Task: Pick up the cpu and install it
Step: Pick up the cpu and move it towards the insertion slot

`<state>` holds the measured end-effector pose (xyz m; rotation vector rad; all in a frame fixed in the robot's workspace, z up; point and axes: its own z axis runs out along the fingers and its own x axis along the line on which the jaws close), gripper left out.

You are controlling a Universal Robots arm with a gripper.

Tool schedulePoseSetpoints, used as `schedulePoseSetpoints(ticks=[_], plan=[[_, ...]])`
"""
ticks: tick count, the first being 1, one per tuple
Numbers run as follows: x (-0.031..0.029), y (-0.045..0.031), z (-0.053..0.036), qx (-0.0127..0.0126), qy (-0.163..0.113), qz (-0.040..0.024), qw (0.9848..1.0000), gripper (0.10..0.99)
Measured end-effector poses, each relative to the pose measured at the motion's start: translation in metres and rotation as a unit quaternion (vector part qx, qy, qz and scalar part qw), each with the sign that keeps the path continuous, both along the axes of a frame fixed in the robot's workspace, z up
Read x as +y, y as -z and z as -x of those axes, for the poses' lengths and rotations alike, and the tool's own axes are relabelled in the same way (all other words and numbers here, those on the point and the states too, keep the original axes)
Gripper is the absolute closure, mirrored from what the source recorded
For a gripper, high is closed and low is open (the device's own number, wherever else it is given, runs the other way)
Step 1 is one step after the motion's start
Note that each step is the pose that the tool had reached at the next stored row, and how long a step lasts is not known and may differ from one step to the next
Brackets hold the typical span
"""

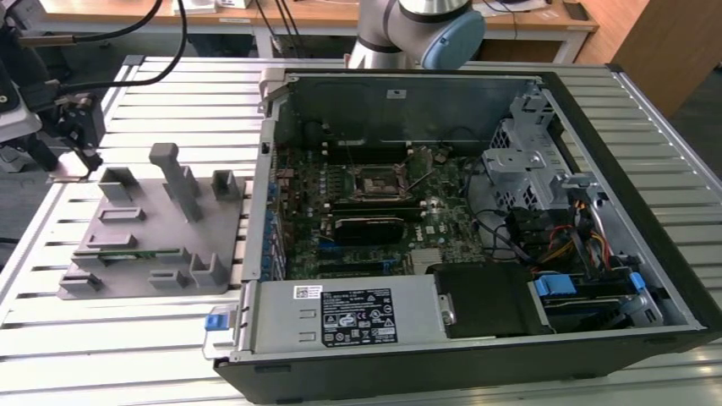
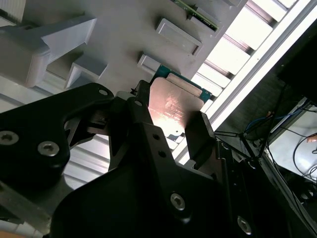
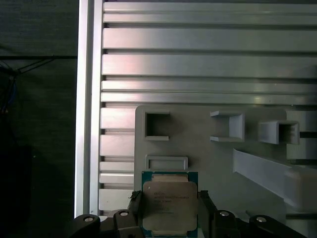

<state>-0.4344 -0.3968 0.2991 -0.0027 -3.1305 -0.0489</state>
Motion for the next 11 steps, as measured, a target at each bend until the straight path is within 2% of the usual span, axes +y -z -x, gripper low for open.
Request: schedulePoseSetpoints(ticks=[7,9,11], plan=[[0.0000,-0.0013,0.0000,0.0001,0.000,0.0000,1.0000,0.553],[0.0000,-0.0087,0.0000,0.0000,0.000,0.0000,1.0000,0.553],[0.0000,-0.0090,0.0000,0.0000,0.000,0.0000,1.0000,0.553]])
